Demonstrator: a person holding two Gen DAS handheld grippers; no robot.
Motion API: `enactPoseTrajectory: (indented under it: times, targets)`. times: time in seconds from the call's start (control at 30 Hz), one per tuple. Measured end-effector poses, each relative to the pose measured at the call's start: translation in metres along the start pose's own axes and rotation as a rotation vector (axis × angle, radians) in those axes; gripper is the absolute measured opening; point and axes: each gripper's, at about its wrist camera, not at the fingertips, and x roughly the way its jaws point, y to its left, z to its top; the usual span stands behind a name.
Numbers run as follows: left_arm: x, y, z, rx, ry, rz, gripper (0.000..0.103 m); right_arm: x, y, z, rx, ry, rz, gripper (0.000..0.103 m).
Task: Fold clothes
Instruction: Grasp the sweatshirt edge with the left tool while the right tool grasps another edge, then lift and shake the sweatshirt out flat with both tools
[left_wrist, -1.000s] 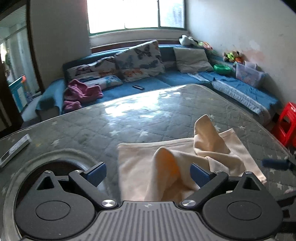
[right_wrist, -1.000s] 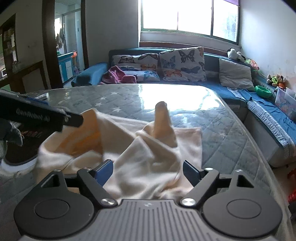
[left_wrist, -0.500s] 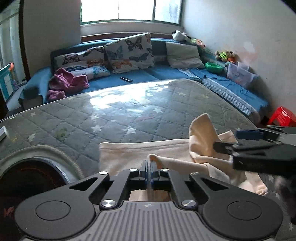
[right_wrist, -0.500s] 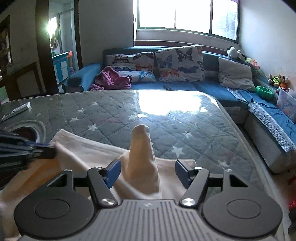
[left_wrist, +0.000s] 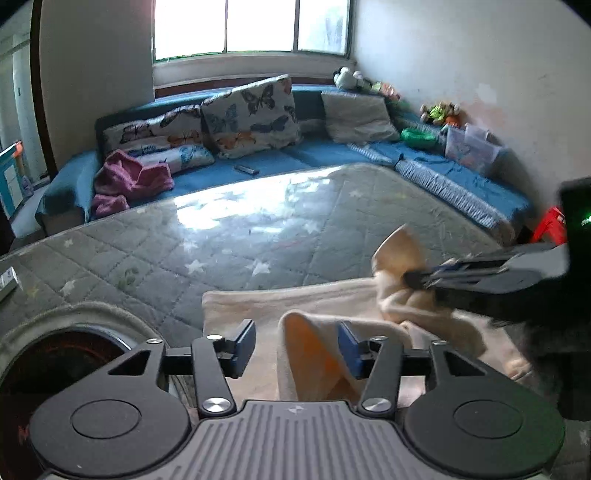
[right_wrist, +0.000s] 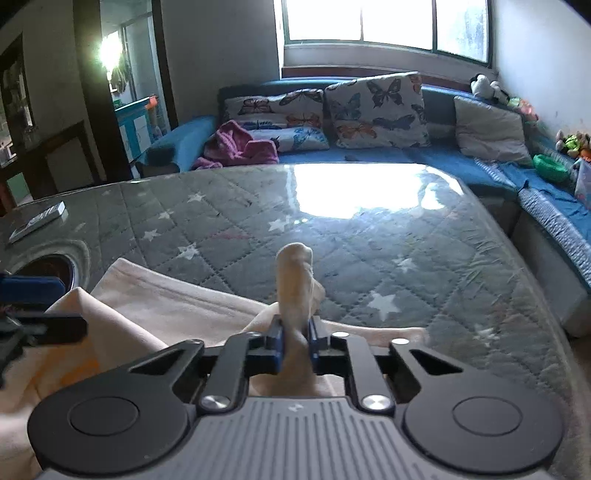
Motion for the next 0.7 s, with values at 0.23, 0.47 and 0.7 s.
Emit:
enactPoseTrajectory:
  times: [0.23,0.47,0.7]
  targets:
    - [0.013,0.004,-0.007,-0.026,0.033,-0.029,0.006,-0.047,-0.016,-0.005,0.005,-0.075,-0.042,0.008]
    - [-0.037,0.027,-0.019,-0.115,-0.079,0.01,0.004,-0.114,-0.044,-0.033,0.072,-0.16,-0.116,0.008]
    - [-0.107,0.068,-0.051,-0.242,-0.159,0.093,0.003,-0.17,-0.075,-0.075,0.15,-0.209,-0.217,0.008]
